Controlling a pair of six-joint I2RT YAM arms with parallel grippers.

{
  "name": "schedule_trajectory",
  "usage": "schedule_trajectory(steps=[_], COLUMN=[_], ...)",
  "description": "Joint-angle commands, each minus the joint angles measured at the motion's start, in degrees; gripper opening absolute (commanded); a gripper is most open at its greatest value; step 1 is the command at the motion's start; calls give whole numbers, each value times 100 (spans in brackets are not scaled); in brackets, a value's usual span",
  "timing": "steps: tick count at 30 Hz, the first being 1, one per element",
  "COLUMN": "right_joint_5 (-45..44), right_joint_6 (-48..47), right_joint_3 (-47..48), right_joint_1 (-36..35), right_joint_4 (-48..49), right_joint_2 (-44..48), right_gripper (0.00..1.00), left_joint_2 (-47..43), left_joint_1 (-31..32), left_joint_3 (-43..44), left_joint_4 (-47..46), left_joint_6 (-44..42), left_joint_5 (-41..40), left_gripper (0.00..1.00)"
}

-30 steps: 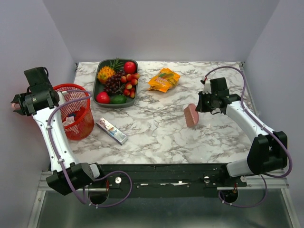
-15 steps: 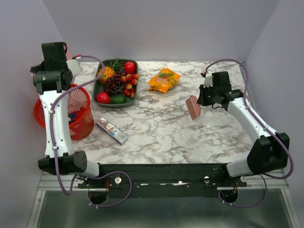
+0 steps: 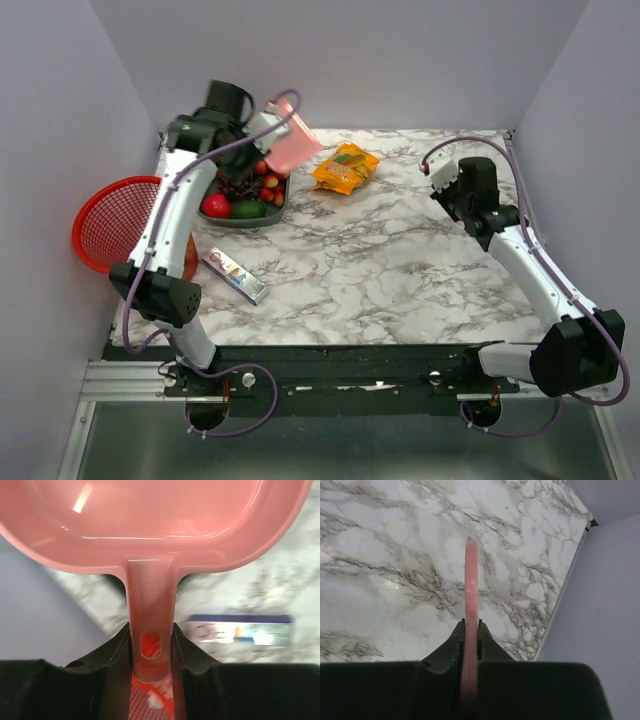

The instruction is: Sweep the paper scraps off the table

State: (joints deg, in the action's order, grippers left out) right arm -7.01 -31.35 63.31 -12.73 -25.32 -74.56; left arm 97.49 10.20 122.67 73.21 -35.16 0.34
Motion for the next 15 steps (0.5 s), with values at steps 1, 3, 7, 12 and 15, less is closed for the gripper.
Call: schedule_trajectory(steps=[1, 3, 7, 12, 15], right_joint_5=[-601, -565, -469, -320, -231], right_joint_6=[-1538, -1715, -2372, -3253, -3404], right_joint_3=[-731, -995, -1862, -2919, -3342], right_joint_1=[16, 16, -1, -71, -98], right_joint_4=[879, 1220, 1766, 2479, 2673], right_joint_2=[328, 469, 715, 1224, 1365], right_gripper=[1, 1, 1, 0, 1], left_joint_2=[199, 322, 612, 832, 911], left_joint_1=[1026, 1370, 1520, 1748, 1837], left_joint_3=[-1209, -1691, -2536, -3414, -3793], left_joint_4=[212, 185, -191, -658, -992], left_joint_6=[791, 835, 958, 923, 1063], left_joint_5=[906, 1011, 1460, 1548, 1469], left_gripper=[0, 0, 0, 0, 0])
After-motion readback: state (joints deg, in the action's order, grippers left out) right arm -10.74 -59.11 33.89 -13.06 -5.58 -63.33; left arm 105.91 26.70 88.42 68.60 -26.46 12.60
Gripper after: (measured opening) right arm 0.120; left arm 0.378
